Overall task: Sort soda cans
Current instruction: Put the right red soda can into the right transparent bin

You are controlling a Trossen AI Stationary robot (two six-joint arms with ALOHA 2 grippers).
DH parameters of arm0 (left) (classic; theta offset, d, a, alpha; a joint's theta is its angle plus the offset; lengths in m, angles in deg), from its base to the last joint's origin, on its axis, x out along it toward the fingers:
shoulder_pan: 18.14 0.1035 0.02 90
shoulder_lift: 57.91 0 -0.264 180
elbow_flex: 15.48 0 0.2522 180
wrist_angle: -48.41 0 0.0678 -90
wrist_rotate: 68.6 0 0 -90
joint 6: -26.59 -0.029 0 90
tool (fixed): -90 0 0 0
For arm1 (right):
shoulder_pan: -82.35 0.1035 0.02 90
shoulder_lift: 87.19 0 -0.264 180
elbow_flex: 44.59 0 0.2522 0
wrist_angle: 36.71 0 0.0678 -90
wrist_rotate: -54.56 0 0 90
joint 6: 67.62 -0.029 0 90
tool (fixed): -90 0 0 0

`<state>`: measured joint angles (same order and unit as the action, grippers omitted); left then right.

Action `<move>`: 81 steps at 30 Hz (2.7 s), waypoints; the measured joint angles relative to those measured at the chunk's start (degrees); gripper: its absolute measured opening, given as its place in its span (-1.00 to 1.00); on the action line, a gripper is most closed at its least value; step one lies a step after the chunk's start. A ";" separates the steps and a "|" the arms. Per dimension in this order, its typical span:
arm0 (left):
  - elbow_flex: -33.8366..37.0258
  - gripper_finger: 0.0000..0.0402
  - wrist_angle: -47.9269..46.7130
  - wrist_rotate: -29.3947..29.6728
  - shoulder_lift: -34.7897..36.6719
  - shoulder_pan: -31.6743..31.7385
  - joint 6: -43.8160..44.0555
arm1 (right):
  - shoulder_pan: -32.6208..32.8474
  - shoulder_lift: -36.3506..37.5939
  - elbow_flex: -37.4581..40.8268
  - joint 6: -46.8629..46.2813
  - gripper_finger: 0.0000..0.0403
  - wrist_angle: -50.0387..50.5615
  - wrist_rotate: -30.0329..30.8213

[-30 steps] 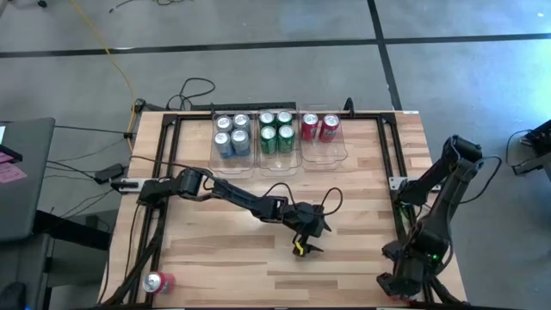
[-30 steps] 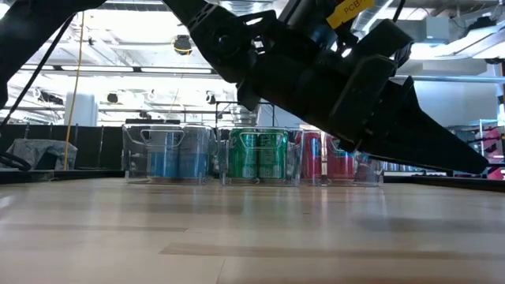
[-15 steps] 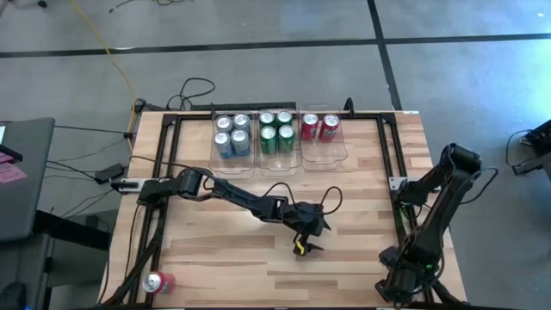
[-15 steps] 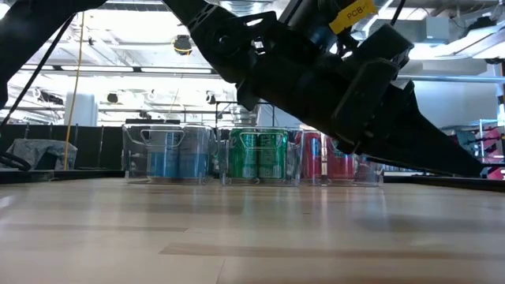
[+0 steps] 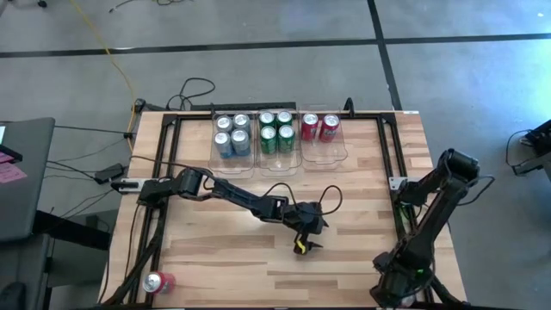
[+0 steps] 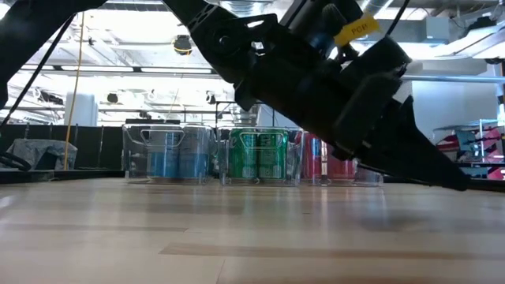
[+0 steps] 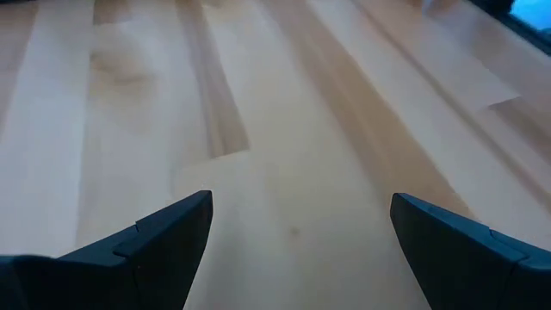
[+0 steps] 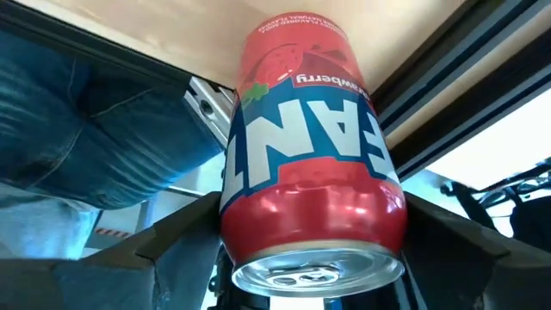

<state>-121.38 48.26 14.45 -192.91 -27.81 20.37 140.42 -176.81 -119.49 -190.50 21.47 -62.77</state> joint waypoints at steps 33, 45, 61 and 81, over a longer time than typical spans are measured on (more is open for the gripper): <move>8.88 0.75 -13.05 18.32 15.85 -3.68 2.98 | -36.76 0.06 -3.80 63.02 0.63 22.71 15.78; 35.45 0.75 -6.22 35.62 38.14 -3.98 9.09 | -43.33 0.04 -4.57 70.10 0.63 21.66 20.41; 47.50 0.75 8.52 38.72 46.84 -3.96 9.73 | -44.77 0.24 -4.69 76.67 0.63 16.50 32.32; 47.50 0.75 3.75 38.81 46.84 -3.64 9.66 | -47.74 16.08 -8.79 81.93 0.63 14.04 45.13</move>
<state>-73.88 52.02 53.25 -146.07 -31.45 30.03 92.68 -160.73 -128.28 -108.57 35.51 -17.64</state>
